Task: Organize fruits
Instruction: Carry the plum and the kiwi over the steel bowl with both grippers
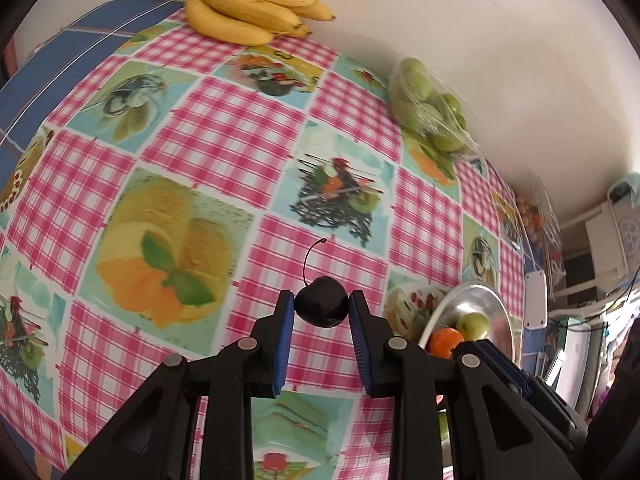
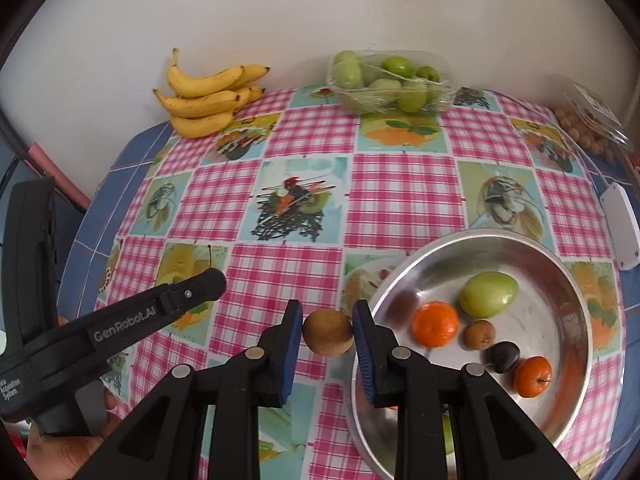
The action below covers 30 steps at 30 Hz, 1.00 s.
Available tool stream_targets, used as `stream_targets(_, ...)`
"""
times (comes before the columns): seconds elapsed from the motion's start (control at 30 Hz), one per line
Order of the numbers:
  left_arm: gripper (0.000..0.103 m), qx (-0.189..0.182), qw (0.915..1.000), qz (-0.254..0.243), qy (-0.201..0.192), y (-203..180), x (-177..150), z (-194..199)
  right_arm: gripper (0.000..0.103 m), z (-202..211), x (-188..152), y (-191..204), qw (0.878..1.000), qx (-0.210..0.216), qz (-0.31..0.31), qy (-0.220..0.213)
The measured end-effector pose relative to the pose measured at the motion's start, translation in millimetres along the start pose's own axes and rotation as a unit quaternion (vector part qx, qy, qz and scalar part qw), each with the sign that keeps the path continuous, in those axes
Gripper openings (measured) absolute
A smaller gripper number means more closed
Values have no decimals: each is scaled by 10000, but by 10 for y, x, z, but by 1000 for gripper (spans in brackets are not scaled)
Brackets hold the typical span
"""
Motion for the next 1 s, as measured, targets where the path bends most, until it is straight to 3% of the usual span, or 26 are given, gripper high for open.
stream_targets(0.53,29,-118,9967,-778,194,-617,-255,-140,28,92,-59,-930,9936,-456,-1033,69)
stream_targets(1.0,29,-510,9856,-1540,474,-1159,-550,-236,28,81,-187,-1441,9836,-1008,-1483,205)
Point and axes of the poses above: each gripper's, at about its wrist camera, not at the fingertips, and z roughly against the way its jaws point, y to its left, x to its top, the point moved 2 cm from there along -z, roughly the way its jaws point, and after that the axes turned 7 degrees about -y, right-handed, at the moved point
